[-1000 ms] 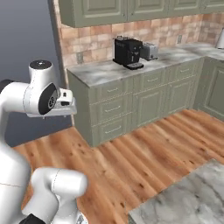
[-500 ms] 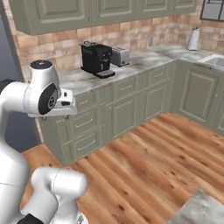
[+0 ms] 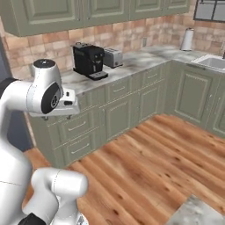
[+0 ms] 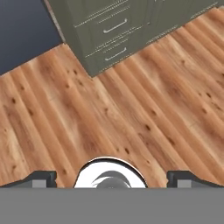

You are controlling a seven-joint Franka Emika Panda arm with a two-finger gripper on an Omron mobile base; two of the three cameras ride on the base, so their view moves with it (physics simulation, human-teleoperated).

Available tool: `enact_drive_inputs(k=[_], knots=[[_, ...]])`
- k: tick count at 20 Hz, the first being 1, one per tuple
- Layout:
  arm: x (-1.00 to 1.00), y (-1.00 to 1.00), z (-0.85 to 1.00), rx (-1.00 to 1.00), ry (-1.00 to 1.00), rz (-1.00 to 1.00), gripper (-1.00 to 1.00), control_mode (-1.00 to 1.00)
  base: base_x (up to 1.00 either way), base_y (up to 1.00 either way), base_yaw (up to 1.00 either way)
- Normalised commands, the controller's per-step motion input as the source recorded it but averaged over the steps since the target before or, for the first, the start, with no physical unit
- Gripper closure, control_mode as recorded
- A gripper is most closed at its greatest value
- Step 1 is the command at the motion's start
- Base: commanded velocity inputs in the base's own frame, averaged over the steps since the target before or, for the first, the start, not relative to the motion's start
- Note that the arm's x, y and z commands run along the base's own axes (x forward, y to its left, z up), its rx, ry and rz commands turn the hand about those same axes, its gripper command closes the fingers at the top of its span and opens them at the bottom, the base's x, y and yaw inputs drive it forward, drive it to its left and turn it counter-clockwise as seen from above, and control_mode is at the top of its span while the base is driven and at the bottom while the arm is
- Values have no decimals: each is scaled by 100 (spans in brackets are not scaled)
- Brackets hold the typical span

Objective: Navigate to the toaster.

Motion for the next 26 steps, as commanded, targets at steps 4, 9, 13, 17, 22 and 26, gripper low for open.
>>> enact_drive_inputs(k=[4,9,13,17,22,26], knots=[[0,0,0,0,0,0,-100,100,100,-18,-2],[0,0,0,0,0,0,-100,100,100,68,-13],[0,0,0,0,0,0,-100,100,100,-7,-15],[0,0,0,0,0,0,-100,100,100,-64,-4],[0,0,0,0,0,0,-100,100,100,-71,0],[0,0,0,0,0,0,-100,100,100,-63,0]])
